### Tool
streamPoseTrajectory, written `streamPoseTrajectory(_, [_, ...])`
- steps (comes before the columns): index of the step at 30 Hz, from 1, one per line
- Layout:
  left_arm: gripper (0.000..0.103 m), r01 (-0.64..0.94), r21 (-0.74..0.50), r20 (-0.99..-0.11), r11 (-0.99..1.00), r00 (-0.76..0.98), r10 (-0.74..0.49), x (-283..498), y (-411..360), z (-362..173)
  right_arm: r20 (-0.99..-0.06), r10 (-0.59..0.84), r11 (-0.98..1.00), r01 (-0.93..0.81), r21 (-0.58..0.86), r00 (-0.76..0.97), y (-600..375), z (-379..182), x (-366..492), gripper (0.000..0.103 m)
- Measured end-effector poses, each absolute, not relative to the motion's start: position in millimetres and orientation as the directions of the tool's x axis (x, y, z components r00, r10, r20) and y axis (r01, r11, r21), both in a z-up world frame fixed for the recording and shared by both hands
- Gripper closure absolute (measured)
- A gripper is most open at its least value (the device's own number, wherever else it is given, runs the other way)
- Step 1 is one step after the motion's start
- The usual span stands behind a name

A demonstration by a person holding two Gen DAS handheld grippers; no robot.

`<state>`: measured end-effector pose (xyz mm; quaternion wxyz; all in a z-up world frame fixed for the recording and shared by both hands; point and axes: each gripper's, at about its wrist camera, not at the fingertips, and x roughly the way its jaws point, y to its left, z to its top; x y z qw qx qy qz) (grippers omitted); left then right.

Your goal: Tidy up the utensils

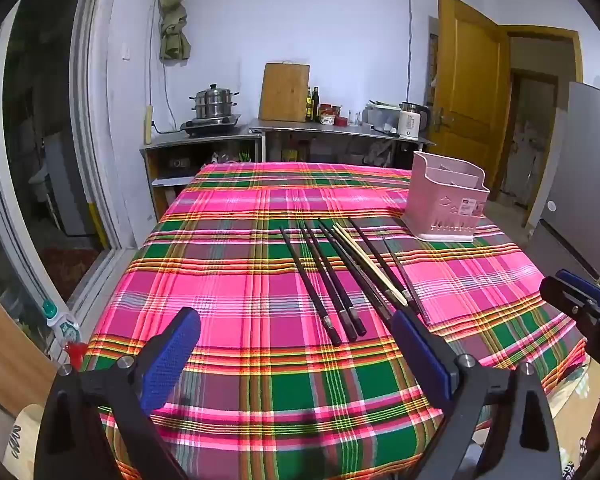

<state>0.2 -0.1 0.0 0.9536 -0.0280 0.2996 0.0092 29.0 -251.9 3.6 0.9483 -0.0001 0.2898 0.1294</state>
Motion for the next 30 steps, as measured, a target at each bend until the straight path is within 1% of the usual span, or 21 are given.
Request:
streamPoseTrajectory(2, [0.005,-0.034,-0.049,-0.562,0.998,0.827,0.001,-0.1,0.0,0.1,-0.549,0.247,0.966,-0.246,0.077,0.799,-252.0,3.7,29.0,0.063])
streamPoseTrajectory(15, [0.005,-0.034,-0.056,-0.566,0.998,0.824,-0.003,10.9,-0.2,5.7,-0.55,0.245,0.966,-0.246,0.073,0.799,-252.6,3.1,28.6,0.063])
streamPoseTrajectory(17, [0.005,-0.027,-0.048,-0.552,0.998,0.834,-0.004,-0.3,-2.4,5.3,-0.549,0.245,0.966,-0.246,0.073,0.799,-252.9,2.8,28.5,0.063])
streamPoseTrajectory(30, [0.005,-0.027,-0.052,-0.548,0.998,0.836,-0.006,-1.1,-2.8,8.0,-0.55,0.244,0.967,-0.246,0.072,0.799,-253.1,2.1,28.7,0.063])
